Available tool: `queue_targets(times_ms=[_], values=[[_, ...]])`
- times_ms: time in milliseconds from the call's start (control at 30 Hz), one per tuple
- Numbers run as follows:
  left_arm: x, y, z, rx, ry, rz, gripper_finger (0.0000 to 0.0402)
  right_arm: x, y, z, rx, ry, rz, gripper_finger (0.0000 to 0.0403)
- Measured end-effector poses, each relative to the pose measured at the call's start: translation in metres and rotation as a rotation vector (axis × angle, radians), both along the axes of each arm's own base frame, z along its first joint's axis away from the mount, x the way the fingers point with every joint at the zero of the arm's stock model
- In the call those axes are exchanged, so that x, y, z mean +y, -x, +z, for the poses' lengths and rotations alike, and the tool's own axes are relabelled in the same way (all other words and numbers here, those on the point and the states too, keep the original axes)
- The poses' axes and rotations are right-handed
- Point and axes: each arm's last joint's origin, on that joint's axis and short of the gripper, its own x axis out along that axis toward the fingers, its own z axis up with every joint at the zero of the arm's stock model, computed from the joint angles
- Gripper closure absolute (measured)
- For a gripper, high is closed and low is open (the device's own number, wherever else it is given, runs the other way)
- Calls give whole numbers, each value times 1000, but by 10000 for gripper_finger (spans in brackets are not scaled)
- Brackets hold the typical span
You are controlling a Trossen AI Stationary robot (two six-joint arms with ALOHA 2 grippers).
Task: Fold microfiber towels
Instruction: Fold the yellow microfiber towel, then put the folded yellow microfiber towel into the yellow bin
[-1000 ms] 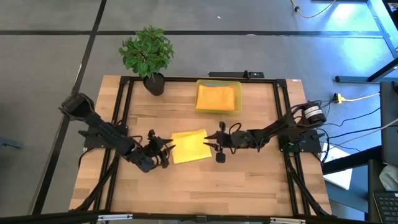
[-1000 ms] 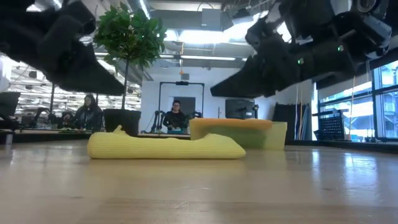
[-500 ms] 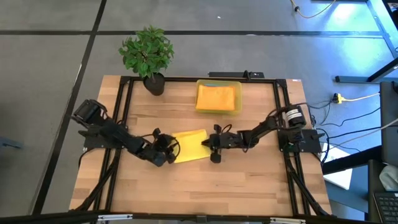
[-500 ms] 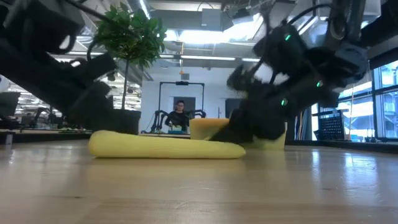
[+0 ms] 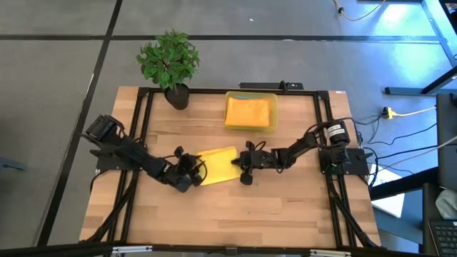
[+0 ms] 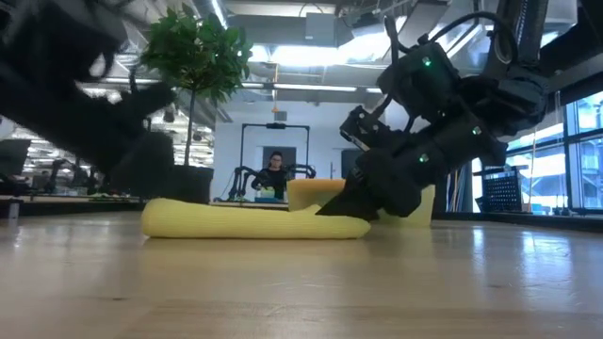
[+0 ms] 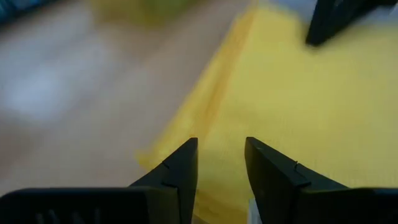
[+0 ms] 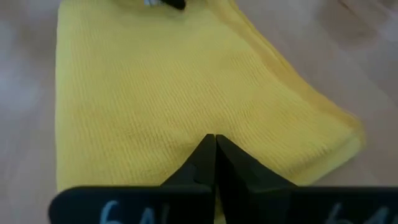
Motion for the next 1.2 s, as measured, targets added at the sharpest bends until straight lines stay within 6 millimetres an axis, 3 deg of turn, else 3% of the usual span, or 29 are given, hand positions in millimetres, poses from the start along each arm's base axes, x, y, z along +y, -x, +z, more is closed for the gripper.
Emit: queue_targets(times_ms=[267,467,633,767,1033,1200], values=[[-42,-7,50,-83,-264,-137,278,3,0,9,-34,16,-20,373],[-81,-14,73,-26,-263,-469,278,9,2,35,-78,69,-29,341],[-86,-13,70,61,-218,-531,276,25,8,69,-160,73,23,317],[-81,-14,63,115,-178,-548,249,39,14,85,-209,89,57,306],[-68,-26,41,239,-123,-589,170,53,20,88,-193,173,45,302],[-59,-27,32,315,-169,-553,145,53,21,86,-177,182,39,302]])
